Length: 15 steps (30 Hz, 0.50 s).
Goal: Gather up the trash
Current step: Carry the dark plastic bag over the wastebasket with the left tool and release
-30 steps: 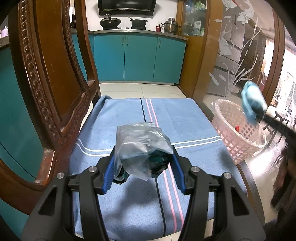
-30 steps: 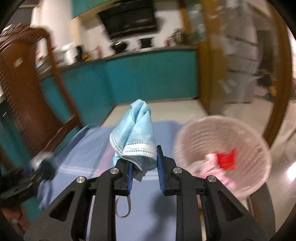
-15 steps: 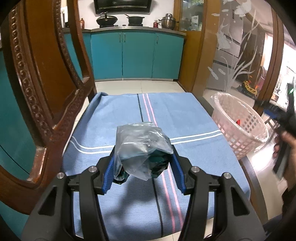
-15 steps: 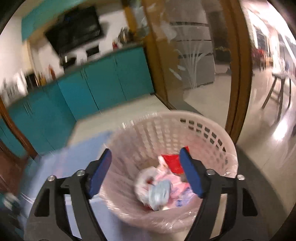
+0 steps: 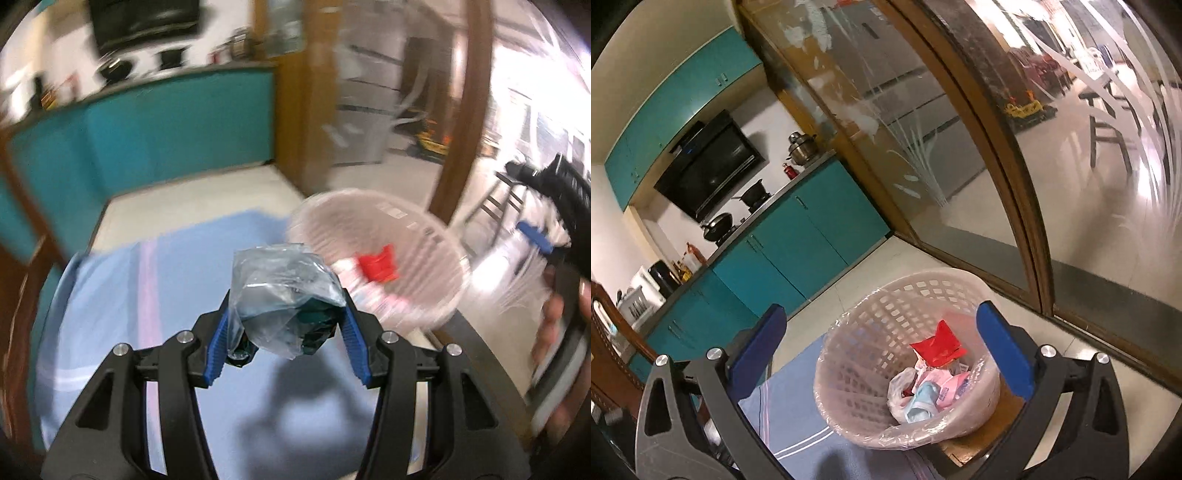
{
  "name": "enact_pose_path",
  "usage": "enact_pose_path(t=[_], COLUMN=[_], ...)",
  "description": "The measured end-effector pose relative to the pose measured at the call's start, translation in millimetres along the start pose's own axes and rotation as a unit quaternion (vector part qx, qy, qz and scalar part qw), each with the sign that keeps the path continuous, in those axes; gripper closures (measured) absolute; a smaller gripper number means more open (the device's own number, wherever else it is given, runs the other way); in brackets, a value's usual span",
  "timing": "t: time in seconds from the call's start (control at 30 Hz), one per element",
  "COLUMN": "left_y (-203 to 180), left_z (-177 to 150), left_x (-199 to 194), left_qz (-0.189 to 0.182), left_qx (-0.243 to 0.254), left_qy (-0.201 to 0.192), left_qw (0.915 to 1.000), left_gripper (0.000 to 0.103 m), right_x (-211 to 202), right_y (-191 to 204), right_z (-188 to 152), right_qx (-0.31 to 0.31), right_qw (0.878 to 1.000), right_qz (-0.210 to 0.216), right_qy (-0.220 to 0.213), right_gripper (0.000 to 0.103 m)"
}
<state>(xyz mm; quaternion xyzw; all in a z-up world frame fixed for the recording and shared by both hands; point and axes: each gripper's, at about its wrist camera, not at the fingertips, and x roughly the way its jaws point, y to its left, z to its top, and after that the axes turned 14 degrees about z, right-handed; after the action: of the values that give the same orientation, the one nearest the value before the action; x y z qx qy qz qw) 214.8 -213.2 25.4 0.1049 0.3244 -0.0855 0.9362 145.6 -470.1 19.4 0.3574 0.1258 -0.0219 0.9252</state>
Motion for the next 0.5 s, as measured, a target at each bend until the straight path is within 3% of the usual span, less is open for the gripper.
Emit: enact_pose_path(t=[0.1, 0.13, 0.17, 0.23, 0.37, 0.5], left_y=[-51.3, -64.3, -77.2, -89.2, -82.7, -51.2], left_z=[36.7, 44.8, 52.6, 57.0, 49.5, 35.3], left_x=[11.7, 15.5, 20.4, 25.5, 27.0, 6.9], left_qz=[-0.025, -0.029, -0.026, -0.011, -0.001, 0.032], left_qx=[0.033, 0.038, 0.042, 0.039, 0.028, 0.028], left_qy=[-0.014, -0.020, -0.025, -0.039, -0.020, -0.038], left_qw=[0.9990, 0.9986, 0.9985, 0.9984, 0.9994, 0.9984], left_gripper=[0.044, 0.035, 0.019, 0.009, 0.007, 0.004], right_x=[-2.7, -3.5, -3.8, -3.3, -3.3, -1.0], right_y=[-6.9, -9.3, -12.7, -15.1, -14.3, -5.7], right_z=[4.9, 6.2, 7.4, 9.1, 9.4, 5.5], right_qx=[0.007, 0.010, 0.015, 0.021, 0.016, 0.008], right_qw=[1.000, 1.000, 1.000, 1.000, 1.000, 1.000], right_qz=[-0.005, -0.008, -0.010, -0.008, -0.004, 0.003], right_qy=[-0.004, -0.007, -0.007, -0.004, -0.002, 0.002], right_gripper=[0.003, 0.003, 0.003, 0.003, 0.003, 0.003])
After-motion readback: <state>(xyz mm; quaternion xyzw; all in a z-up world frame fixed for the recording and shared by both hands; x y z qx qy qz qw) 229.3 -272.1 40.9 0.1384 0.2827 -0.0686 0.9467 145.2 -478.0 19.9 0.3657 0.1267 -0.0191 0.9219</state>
